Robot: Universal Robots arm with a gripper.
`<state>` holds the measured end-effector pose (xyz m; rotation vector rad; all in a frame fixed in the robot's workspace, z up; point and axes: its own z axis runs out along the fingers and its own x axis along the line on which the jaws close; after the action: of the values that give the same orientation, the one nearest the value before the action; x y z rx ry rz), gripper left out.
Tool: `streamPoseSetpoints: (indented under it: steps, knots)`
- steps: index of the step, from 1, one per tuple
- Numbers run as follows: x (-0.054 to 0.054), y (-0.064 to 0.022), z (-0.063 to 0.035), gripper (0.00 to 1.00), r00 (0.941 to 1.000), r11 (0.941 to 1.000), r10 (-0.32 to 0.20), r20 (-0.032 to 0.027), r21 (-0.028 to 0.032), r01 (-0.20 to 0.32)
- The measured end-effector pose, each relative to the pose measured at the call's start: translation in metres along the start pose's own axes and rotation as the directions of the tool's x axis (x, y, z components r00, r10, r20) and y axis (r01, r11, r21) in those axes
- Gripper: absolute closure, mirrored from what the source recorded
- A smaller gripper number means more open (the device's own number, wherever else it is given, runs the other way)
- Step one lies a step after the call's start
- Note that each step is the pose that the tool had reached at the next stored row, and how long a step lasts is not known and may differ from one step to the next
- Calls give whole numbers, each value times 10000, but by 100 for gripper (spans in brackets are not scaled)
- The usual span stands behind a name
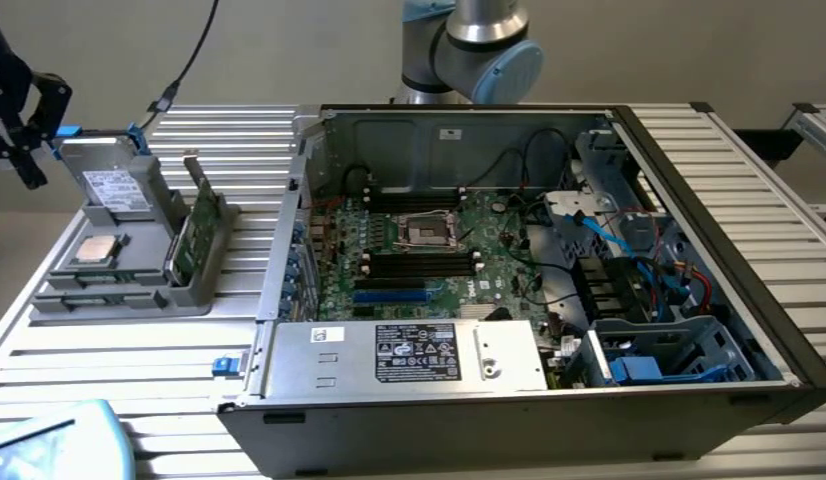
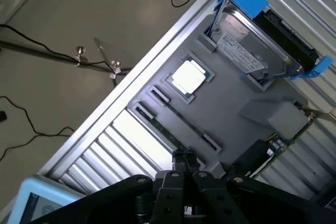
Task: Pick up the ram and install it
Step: 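Pick up the ram and move it above insertion slot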
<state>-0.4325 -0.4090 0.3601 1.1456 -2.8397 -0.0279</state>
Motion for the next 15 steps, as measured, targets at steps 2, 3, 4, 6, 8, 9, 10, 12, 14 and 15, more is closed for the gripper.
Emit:
streamPoseSetpoints:
  steps: [2, 3, 4, 6, 8, 9, 10, 12, 14, 15]
  knots:
    - [-1, 0, 9, 89, 9994, 9994, -358, -6, 36, 358]
    - [-1, -1, 15, 89, 9986, 9985, -538, -8, 54, 538]
    - [-1, -1, 20, 89, 9974, 9974, -722, -8, 75, 722]
    - [-2, -1, 29, 89, 9927, 9926, -1203, 20, 167, 1203]
    - [-2, -1, 34, 89, 9884, 9882, -1517, 52, 243, 1515]
    - [-3, -2, 37, 89, 9855, 9852, -1693, 62, 280, 1691]
    - [-3, -2, 41, 89, 9822, 9817, -1879, 67, 313, 1876]
    - [-3, -2, 43, 89, 9749, 9743, -2225, 67, 364, 2221]
    - [-3, -2, 43, 89, 9662, 9654, -2578, 60, 408, 2574]
    - [-3, -2, 43, 89, 9613, 9605, -2754, 54, 426, 2750]
